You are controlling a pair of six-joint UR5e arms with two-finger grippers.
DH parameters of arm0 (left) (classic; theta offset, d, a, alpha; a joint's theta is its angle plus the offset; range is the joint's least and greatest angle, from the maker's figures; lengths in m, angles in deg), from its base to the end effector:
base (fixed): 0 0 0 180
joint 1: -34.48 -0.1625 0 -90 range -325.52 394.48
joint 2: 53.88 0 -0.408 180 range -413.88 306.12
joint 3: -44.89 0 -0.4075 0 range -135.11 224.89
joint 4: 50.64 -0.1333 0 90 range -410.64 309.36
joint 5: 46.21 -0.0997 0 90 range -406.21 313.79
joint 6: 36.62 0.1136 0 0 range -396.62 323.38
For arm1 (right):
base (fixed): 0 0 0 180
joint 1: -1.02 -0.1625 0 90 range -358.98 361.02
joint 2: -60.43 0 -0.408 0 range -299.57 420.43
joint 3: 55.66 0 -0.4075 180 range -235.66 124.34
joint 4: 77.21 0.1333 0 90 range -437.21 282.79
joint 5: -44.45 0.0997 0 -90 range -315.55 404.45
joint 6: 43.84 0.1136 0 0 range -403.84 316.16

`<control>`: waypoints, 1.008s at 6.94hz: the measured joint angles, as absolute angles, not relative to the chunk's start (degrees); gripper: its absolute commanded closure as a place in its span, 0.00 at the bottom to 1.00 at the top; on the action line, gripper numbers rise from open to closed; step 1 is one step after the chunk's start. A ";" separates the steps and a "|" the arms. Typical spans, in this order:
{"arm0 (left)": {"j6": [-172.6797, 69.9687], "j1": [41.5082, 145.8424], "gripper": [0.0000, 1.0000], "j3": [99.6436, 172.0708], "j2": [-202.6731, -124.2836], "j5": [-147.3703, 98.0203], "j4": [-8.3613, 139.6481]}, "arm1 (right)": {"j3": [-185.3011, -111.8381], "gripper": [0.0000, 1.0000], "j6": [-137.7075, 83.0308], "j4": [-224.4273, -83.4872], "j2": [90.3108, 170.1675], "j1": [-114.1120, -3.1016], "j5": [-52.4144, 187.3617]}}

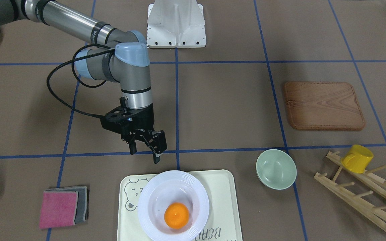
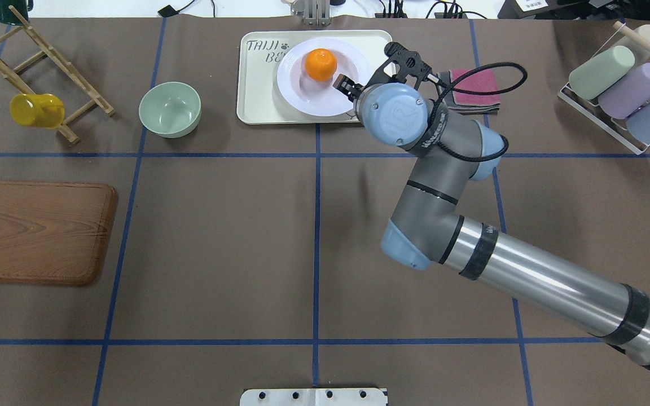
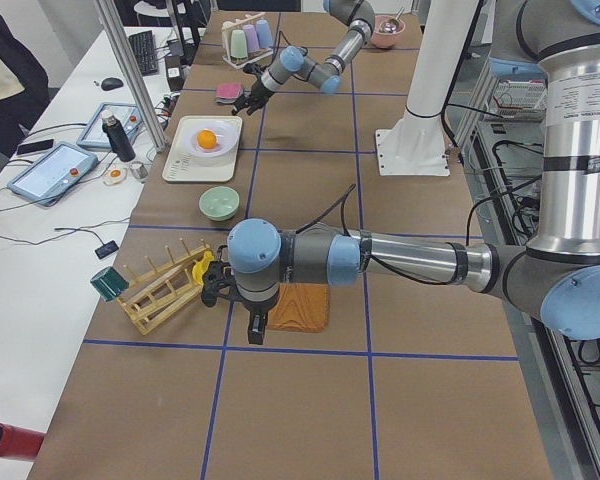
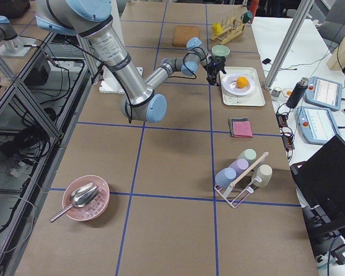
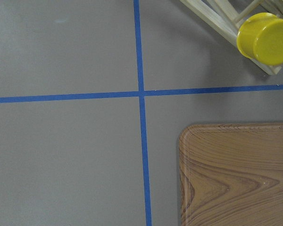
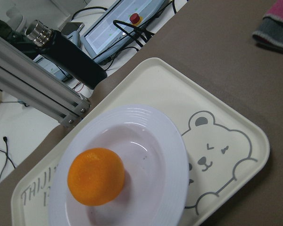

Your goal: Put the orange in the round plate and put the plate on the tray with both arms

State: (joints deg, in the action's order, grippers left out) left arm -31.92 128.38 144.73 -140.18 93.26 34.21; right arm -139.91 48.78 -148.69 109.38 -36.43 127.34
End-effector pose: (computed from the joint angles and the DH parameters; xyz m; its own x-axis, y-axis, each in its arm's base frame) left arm -0.0795 -0.4755 0.5982 0.6526 0.0507 -0.7560 0.0146 0.9967 0.0795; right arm -0.5061 -0.5733 0.2208 0.4370 0.3918 0.8097 -0.7034 0.7099 0.0361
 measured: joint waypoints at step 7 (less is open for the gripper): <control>-31.48 128.42 0.01 147.86 -136.96 91.56 33.96 | -149.74 0.00 -21.29 -158.18 134.83 -74.22 170.88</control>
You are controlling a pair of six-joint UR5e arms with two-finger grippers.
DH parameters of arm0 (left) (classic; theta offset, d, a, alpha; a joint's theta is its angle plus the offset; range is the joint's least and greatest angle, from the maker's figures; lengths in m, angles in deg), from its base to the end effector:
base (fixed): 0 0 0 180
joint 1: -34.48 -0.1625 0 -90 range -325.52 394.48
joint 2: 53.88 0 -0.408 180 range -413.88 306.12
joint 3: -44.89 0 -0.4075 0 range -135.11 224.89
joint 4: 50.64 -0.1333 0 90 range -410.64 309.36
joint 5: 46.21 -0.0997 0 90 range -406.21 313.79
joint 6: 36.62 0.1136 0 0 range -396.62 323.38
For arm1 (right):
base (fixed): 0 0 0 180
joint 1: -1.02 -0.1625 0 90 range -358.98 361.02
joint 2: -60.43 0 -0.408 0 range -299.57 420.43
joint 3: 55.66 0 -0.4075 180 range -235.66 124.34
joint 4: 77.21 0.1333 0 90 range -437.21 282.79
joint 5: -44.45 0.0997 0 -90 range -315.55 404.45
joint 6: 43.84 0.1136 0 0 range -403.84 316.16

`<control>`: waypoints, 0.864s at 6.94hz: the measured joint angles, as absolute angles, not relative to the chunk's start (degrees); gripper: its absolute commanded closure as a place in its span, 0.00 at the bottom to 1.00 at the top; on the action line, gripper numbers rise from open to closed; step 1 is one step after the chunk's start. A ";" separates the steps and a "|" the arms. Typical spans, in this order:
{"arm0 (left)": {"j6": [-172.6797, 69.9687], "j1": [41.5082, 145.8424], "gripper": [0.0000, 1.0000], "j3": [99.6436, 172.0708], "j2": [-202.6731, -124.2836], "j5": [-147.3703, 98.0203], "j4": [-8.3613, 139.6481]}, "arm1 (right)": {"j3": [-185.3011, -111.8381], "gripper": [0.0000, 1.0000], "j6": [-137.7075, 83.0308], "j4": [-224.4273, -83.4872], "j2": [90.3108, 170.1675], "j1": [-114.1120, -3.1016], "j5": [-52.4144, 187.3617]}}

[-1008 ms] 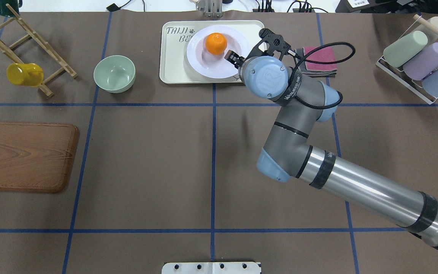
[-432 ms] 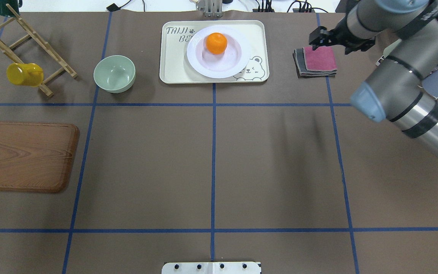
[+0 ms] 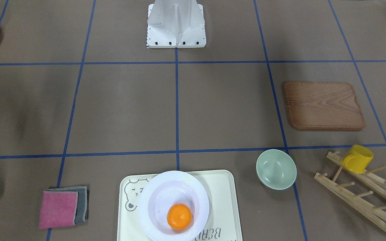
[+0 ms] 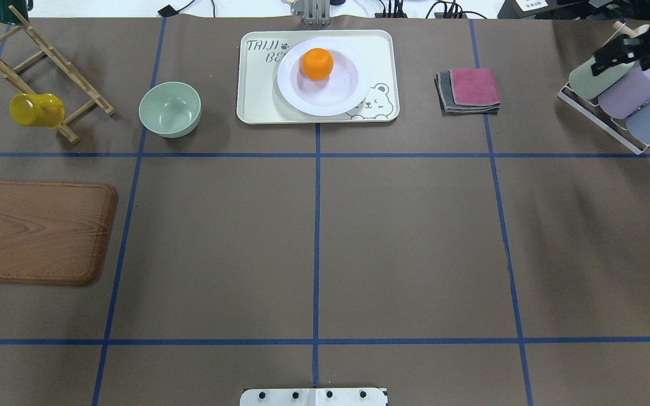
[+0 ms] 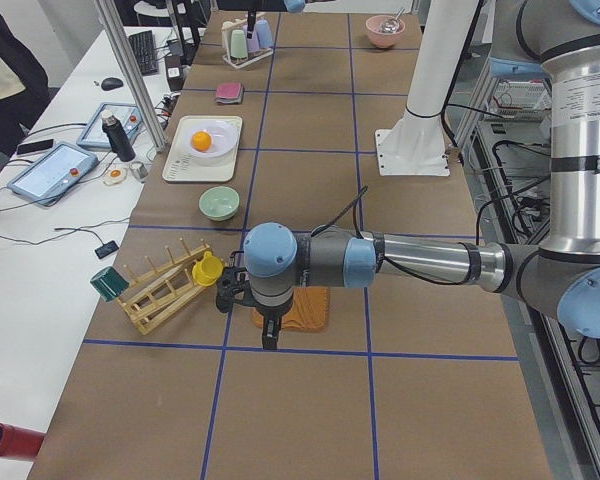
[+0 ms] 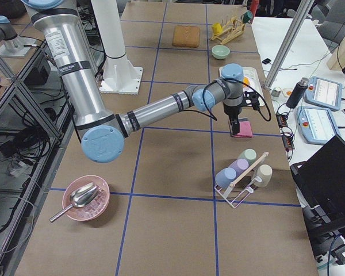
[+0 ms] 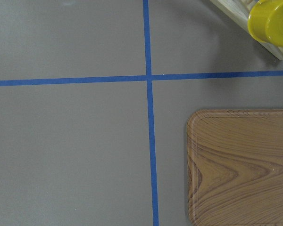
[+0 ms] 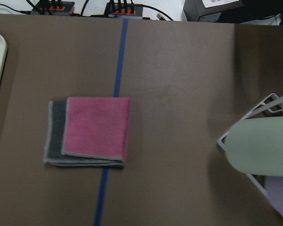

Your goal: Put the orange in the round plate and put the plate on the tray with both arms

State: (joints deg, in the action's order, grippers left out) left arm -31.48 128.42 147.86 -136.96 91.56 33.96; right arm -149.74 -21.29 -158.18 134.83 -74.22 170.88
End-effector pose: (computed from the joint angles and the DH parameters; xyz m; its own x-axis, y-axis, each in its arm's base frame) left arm -0.0804 -0.4522 0.5998 0.6746 0.0517 -0.7364 0.0083 0.9969 0.0776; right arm -0.0955 -0.6209 0.4505 0.7371 -0.1188 0.6652 -0.0641 0.9677 0.2439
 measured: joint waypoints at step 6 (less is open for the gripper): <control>-31.36 128.33 0.01 149.95 -134.47 89.94 33.99 | -151.61 0.00 -54.85 -164.43 154.29 -89.05 177.33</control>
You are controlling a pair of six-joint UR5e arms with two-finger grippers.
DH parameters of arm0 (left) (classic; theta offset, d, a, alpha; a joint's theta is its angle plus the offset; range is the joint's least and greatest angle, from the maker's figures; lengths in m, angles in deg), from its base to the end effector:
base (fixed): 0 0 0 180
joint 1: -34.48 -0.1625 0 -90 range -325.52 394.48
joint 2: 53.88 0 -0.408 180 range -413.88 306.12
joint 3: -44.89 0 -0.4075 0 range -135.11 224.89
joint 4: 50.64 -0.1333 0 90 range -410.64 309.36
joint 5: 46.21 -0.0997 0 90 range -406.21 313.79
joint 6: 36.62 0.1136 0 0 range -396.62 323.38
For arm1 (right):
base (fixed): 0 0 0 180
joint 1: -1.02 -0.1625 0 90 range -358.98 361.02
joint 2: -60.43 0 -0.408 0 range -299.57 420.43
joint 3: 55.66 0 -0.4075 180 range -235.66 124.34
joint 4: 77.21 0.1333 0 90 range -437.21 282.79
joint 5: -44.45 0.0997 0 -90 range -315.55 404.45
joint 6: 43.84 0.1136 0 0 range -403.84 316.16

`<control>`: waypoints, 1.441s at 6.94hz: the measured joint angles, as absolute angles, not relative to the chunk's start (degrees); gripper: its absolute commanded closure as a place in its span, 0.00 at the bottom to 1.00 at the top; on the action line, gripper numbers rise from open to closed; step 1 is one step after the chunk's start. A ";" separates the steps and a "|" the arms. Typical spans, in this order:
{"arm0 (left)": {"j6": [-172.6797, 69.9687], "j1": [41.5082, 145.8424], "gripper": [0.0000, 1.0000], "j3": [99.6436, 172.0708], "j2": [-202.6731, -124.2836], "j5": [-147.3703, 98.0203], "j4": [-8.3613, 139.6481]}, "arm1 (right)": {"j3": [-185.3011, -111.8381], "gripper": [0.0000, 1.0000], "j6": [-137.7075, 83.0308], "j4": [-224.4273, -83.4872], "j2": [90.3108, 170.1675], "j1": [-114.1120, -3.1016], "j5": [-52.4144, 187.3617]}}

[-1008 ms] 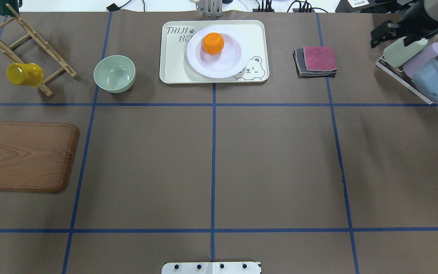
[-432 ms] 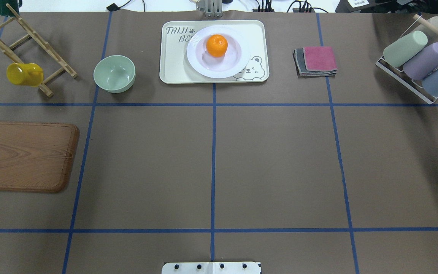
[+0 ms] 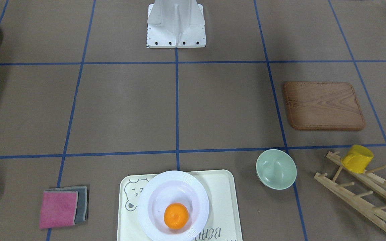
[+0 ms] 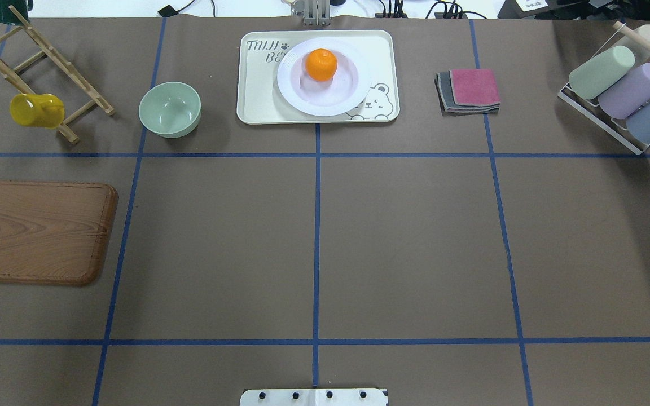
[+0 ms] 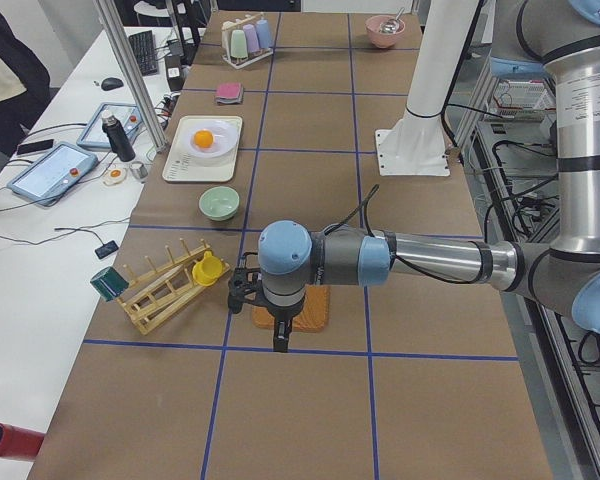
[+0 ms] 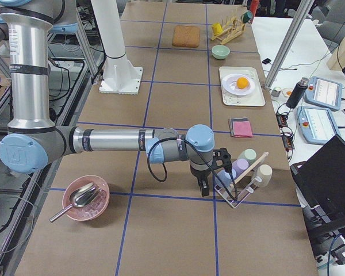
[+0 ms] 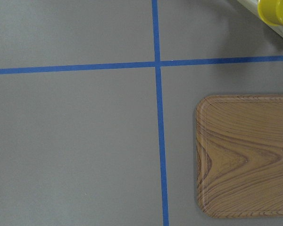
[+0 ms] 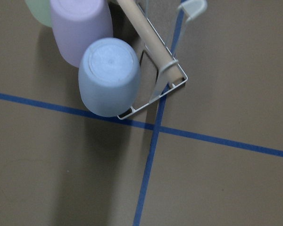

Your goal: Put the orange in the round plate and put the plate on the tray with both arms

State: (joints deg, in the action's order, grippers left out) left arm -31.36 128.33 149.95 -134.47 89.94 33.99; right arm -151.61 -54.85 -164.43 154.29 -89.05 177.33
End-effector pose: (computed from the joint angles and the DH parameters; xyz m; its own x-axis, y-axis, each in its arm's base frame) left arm -0.0807 -0.4345 0.6031 0.6947 0.0486 -0.7177 0.0035 0.9975 0.0710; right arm 0.0566 -0.4861 0.6292 0.7196 -0.2461 0.6493 0.1388 0.9672 0.2128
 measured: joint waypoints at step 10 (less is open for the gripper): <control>-31.35 128.26 0.01 150.01 -134.39 89.99 34.00 | -152.36 0.00 -59.31 -168.88 156.55 -89.85 177.25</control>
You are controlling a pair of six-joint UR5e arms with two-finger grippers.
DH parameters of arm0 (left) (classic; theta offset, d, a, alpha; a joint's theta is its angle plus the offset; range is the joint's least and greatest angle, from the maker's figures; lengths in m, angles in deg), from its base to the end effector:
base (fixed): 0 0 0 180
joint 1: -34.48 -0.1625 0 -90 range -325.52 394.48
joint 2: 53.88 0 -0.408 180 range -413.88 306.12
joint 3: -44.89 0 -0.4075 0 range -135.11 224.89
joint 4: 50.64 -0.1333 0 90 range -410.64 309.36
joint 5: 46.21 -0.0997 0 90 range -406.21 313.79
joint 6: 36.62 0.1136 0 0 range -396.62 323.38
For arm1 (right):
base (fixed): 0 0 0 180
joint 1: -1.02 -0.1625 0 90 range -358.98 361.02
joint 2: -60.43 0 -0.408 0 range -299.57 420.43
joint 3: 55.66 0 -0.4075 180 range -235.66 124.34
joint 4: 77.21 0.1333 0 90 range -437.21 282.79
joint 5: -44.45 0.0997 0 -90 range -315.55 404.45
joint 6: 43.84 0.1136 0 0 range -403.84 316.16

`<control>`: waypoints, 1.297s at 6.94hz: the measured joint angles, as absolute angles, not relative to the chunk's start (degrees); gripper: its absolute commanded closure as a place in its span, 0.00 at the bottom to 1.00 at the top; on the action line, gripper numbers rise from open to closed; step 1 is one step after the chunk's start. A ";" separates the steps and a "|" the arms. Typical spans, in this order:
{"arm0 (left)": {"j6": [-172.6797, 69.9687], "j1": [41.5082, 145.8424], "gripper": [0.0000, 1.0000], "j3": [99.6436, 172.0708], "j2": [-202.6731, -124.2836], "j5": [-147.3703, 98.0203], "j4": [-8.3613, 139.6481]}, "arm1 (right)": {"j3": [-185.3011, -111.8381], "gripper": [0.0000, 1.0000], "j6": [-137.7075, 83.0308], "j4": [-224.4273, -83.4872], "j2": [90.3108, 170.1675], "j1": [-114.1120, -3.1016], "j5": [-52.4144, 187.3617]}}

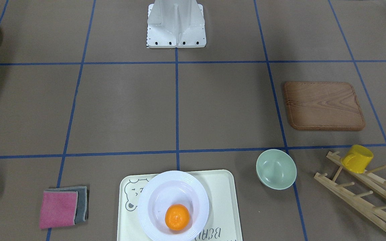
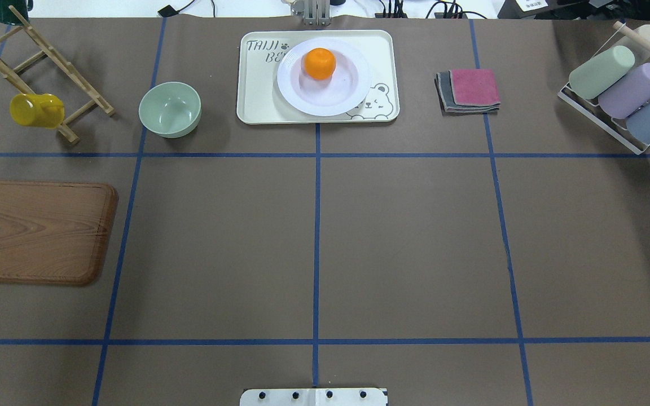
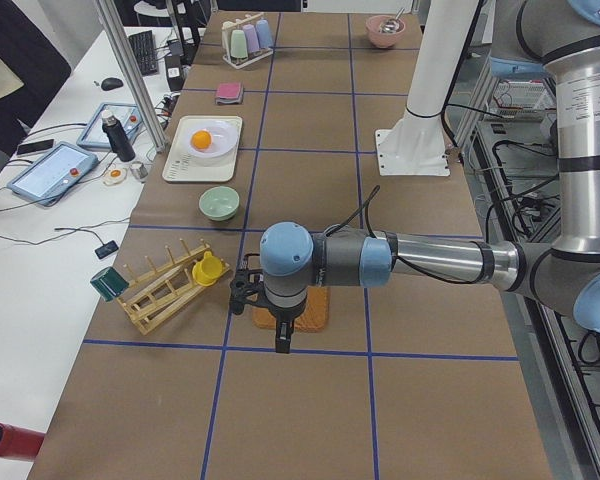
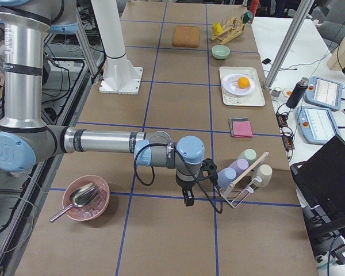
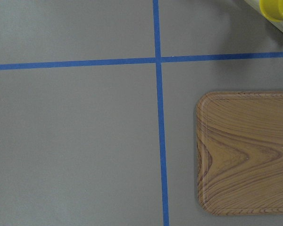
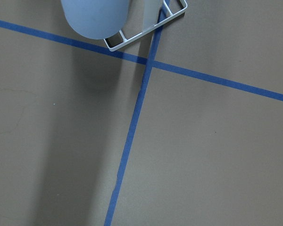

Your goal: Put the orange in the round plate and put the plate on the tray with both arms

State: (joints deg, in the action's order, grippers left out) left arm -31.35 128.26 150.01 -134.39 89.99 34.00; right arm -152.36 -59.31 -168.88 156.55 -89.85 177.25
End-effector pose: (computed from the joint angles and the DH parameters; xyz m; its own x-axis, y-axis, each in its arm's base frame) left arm -0.0801 -0.4340 0.6031 0.6940 0.0496 -0.7183 0.0022 0.9975 0.0710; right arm 0.0631 -0.4612 0.6493 0.7109 -0.2435 0.6598 0.1810 0.9699 0.1629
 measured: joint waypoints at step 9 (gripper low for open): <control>-31.37 128.26 0.01 149.99 -134.38 89.94 34.00 | -152.34 0.00 -59.31 -168.88 156.84 -89.85 177.33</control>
